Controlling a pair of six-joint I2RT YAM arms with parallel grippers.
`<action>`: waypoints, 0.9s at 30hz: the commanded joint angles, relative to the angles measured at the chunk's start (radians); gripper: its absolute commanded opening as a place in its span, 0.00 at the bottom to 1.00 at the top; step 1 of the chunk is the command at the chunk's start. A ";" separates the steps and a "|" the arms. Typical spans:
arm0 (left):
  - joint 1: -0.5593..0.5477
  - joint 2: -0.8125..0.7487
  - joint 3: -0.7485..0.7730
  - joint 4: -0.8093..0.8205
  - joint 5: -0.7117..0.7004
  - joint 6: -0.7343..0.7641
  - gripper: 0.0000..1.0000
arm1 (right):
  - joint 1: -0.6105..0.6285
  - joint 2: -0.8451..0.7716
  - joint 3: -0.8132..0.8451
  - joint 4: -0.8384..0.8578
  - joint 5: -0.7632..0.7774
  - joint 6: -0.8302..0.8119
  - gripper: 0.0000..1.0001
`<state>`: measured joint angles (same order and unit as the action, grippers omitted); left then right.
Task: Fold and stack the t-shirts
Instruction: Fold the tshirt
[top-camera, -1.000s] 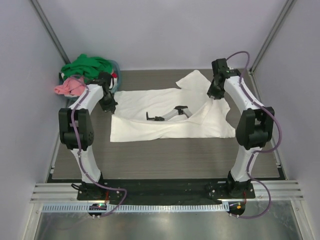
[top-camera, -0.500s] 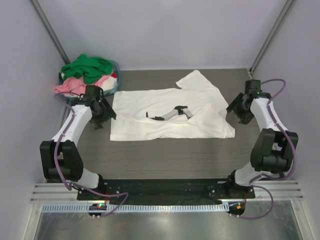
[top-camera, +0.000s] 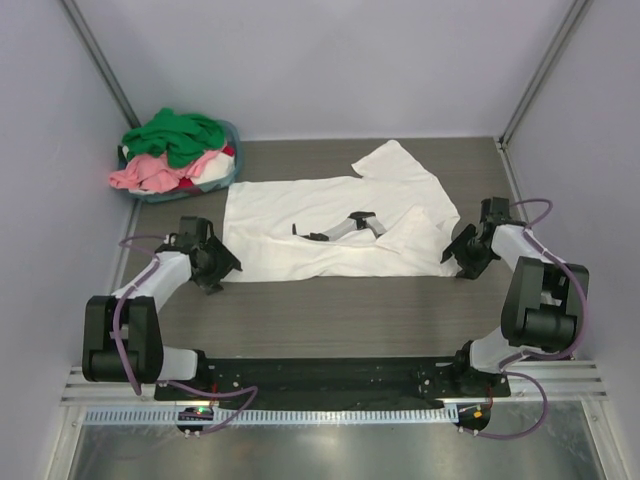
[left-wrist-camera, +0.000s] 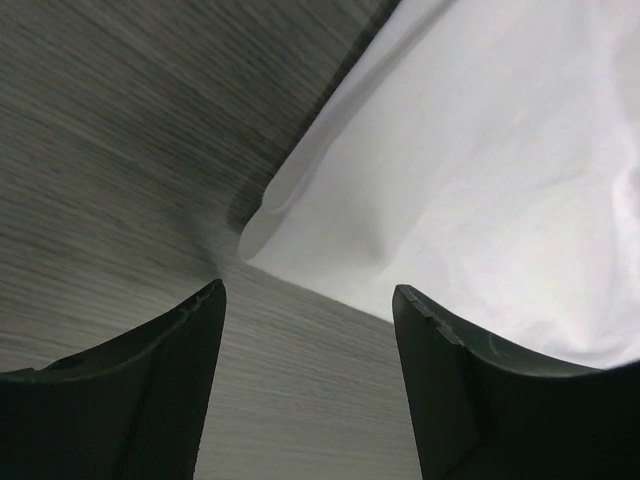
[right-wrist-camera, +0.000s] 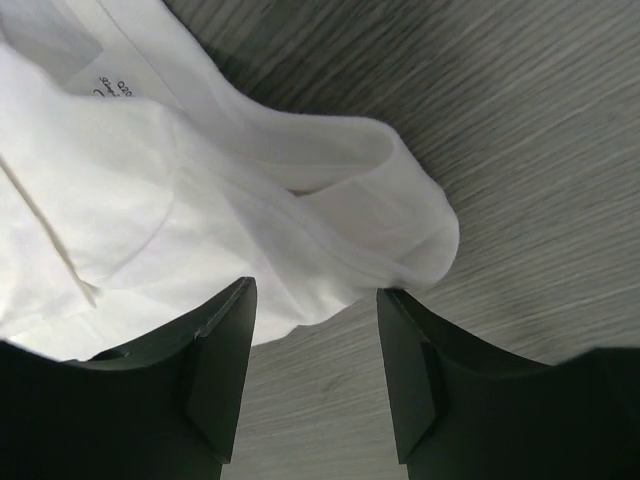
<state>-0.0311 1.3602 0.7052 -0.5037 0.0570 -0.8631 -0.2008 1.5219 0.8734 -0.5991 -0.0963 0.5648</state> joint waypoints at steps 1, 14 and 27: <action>0.000 0.008 -0.024 0.134 0.015 -0.037 0.67 | -0.005 0.024 0.016 0.070 0.009 0.012 0.57; 0.000 0.120 -0.033 0.301 0.004 -0.085 0.00 | -0.005 0.060 0.009 0.107 0.142 -0.002 0.10; 0.003 -0.234 0.067 -0.044 -0.142 -0.108 0.00 | 0.004 -0.135 0.141 -0.091 0.165 -0.003 0.01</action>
<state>-0.0330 1.1858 0.8433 -0.4454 -0.0113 -0.9432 -0.1917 1.4395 1.1198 -0.6315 0.0284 0.5598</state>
